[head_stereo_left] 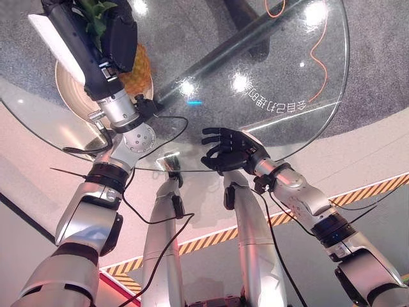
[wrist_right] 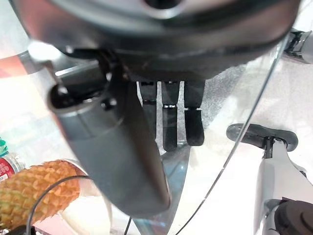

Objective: Pick up the fruit to the plate

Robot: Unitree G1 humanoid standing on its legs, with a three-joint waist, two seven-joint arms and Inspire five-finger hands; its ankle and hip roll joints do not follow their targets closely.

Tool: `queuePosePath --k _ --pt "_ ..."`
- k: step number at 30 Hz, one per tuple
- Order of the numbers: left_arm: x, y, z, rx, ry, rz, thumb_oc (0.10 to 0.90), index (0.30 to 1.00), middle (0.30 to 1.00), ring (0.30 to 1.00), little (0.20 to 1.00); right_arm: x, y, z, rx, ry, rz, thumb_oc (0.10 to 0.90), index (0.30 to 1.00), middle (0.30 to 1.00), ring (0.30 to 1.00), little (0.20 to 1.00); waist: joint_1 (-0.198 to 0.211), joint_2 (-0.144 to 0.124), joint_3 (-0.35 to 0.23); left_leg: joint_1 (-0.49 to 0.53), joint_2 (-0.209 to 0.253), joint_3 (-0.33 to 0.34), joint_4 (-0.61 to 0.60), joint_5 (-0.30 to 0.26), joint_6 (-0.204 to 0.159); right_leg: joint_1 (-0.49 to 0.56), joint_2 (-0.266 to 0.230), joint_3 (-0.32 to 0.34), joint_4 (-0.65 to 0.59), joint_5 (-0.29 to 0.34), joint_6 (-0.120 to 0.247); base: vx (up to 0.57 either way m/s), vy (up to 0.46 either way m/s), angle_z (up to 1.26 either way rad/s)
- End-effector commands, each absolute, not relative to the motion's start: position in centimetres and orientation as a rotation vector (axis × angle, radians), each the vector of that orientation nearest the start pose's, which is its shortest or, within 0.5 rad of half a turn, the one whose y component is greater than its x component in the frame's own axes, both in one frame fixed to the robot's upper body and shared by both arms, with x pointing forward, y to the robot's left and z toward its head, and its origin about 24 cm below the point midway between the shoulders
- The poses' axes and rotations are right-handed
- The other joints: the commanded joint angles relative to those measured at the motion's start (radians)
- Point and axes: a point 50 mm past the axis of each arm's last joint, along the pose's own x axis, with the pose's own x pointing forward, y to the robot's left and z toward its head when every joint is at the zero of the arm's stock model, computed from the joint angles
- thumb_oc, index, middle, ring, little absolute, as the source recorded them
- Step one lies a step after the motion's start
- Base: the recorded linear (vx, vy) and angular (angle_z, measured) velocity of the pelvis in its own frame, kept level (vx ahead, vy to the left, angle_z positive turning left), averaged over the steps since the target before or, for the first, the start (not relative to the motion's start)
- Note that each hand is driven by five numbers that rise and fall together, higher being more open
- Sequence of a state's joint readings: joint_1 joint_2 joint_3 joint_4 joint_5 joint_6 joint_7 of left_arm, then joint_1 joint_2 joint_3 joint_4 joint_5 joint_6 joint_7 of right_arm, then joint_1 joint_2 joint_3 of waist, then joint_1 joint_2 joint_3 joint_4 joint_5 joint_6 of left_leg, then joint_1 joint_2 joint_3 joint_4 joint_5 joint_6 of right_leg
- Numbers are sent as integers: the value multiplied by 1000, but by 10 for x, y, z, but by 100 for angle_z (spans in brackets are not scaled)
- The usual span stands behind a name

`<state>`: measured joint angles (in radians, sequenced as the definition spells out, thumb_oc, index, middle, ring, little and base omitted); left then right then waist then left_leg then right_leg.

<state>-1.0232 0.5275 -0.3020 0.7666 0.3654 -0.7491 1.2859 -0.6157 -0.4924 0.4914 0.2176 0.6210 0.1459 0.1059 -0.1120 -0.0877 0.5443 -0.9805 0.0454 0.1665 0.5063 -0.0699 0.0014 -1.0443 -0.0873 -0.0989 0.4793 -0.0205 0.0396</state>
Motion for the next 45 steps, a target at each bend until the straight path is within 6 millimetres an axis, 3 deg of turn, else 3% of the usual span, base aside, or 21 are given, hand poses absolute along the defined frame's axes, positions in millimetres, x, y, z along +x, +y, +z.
queuePosePath --k 1,16,45 --pt "324 186 293 107 -1559 751 100 300 300 300 200 332 -101 126 -79 -26 584 800 900 900 900 900 43 3 -24 62 -129 25 -52 -26 -3 89 76 -91 -42 32 25 0 0 0" --pt "317 189 290 137 -1573 744 100 300 300 300 200 329 -105 122 -100 -2 580 800 900 900 900 900 63 29 -24 100 -122 24 -56 -23 1 106 52 -102 0 15 30 4 4 3" --pt "326 194 277 130 -1457 801 100 300 300 300 200 334 -111 124 -121 -5 574 800 900 900 900 900 59 23 -24 5 -138 15 -40 11 -5 17 73 -97 11 41 27 3 6 2"
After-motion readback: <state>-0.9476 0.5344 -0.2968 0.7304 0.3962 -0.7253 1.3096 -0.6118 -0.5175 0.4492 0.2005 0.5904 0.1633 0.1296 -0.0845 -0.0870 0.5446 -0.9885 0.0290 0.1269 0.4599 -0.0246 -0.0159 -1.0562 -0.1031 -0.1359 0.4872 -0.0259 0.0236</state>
